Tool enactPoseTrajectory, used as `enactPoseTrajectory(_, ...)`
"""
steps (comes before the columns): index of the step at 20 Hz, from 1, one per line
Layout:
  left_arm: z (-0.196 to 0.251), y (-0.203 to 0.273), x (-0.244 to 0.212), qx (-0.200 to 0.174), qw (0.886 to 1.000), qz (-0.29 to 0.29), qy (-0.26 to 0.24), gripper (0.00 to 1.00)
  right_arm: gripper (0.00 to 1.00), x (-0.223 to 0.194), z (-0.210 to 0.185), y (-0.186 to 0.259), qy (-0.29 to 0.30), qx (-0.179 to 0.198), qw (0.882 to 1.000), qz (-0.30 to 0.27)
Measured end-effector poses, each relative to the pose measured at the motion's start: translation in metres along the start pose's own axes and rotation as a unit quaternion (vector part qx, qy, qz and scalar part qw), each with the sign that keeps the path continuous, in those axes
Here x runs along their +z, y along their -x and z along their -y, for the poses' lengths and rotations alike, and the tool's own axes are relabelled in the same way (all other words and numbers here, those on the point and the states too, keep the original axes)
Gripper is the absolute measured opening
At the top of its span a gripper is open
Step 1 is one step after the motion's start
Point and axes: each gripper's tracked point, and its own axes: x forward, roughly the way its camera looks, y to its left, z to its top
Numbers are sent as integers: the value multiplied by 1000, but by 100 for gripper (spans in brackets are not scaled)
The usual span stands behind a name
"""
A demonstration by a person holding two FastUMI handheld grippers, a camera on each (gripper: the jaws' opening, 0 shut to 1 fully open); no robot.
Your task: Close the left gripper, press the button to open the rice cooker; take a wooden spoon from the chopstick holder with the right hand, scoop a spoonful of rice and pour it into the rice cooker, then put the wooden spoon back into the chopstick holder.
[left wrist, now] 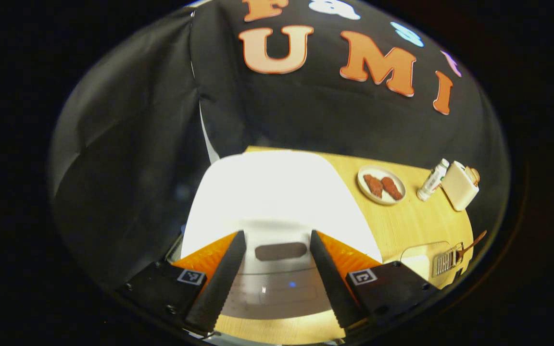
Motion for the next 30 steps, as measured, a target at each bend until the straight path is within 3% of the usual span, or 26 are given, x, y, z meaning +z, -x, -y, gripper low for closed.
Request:
enactPoseTrajectory(5, 3, 7, -4, 22, 999, -12, 20, 94, 93, -4, -3, -4, 5, 6, 1000, -8)
enactPoseTrajectory(7, 8, 14, -5, 13, 999, -21, 26, 94, 93, -1, -4, -5, 8, 8, 1000, -7)
enactPoseTrajectory(9, 19, 24, 15, 0, 999, 18, 36, 94, 94, 6, -4, -5, 36, 5, 999, 1)
enactPoseTrajectory(14, 25, 82, 76, 27, 991, 132, -11, 95, 94, 56, -16, -1, 112, -9, 992, 62)
enactPoseTrajectory(18, 57, 146, 126, 12, 974, 225, -3, 94, 94, 105, -42, 6, 165, -16, 978, 128)
enactPoseTrajectory(20, 73, 182, 148, -4, 962, 272, 7, 93, 94, 120, -57, 12, 173, -2, 974, 147)
enactPoseTrajectory(23, 95, 230, 171, -26, 941, 336, 22, 94, 94, 122, -74, 11, 158, 24, 977, 144)
enactPoseTrajectory(27, 106, 279, 184, -16, 916, 399, 38, 95, 93, 141, -86, 17, 146, 33, 975, 165)
enactPoseTrajectory(30, 127, 292, 171, -31, 909, 413, 51, 95, 93, 143, -88, 18, 136, 34, 975, 175)
